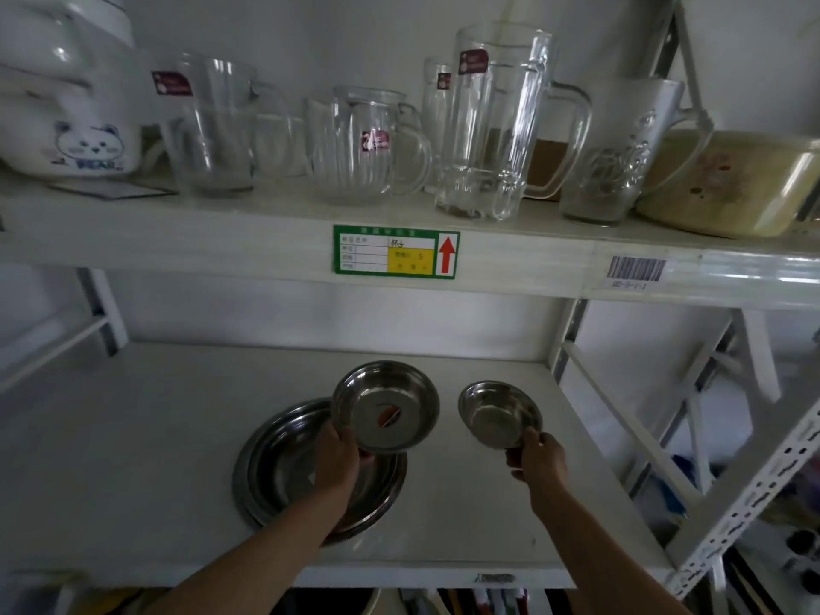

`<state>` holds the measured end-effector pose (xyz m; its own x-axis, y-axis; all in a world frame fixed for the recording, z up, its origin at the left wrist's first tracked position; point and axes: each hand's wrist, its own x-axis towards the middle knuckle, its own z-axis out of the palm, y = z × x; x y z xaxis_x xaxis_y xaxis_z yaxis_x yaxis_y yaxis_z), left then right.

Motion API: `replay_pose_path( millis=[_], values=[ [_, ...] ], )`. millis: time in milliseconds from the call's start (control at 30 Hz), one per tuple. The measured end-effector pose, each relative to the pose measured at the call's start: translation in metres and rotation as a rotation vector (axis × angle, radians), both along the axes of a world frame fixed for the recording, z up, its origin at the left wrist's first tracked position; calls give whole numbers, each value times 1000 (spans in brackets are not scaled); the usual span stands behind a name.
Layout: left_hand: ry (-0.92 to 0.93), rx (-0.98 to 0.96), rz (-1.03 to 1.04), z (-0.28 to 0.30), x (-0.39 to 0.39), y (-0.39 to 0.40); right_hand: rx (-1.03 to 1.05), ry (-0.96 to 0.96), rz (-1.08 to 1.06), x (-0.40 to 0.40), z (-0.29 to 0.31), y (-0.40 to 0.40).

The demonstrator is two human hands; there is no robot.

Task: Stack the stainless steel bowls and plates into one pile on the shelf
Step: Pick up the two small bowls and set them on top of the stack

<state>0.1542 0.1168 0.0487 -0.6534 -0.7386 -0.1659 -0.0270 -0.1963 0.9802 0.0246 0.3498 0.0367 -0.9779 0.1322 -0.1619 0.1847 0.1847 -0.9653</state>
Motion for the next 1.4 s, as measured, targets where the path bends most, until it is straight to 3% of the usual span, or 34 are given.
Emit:
replay_pose_path(
  millis=[533, 867, 1100, 1267, 1400],
  values=[
    [-167, -91, 116, -8, 56, -71, -3, -4, 195, 25, 7, -88],
    [-341, -138, 46, -10, 62, -79, 34, 0, 288, 42, 11, -128],
    [-497, -279, -14, -22, 61, -87, 121, -13, 366, 51, 9, -153],
    [-731, -553, -141, -23, 62, -91, 190, -49, 460, 55, 4, -171],
    [-809, -691, -156, -24, 61, -93, 299, -81, 502, 60, 4, -180]
  ],
)
